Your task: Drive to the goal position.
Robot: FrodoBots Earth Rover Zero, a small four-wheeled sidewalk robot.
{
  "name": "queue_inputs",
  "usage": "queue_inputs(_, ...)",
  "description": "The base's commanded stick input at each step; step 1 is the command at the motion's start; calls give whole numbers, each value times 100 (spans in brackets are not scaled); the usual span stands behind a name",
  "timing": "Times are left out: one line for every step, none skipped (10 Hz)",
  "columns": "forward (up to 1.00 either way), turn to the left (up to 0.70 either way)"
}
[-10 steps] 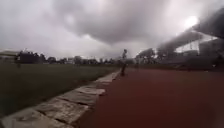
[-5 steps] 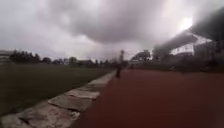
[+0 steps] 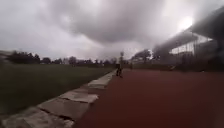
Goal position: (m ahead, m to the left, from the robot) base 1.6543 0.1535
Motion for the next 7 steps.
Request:
queue_inputs(50, 2)
queue_inputs(50, 2)
queue_inputs(50, 2)
queue_inputs(50, 2)
queue_inputs(50, 2)
queue_inputs(50, 2)
queue_inputs(50, 2)
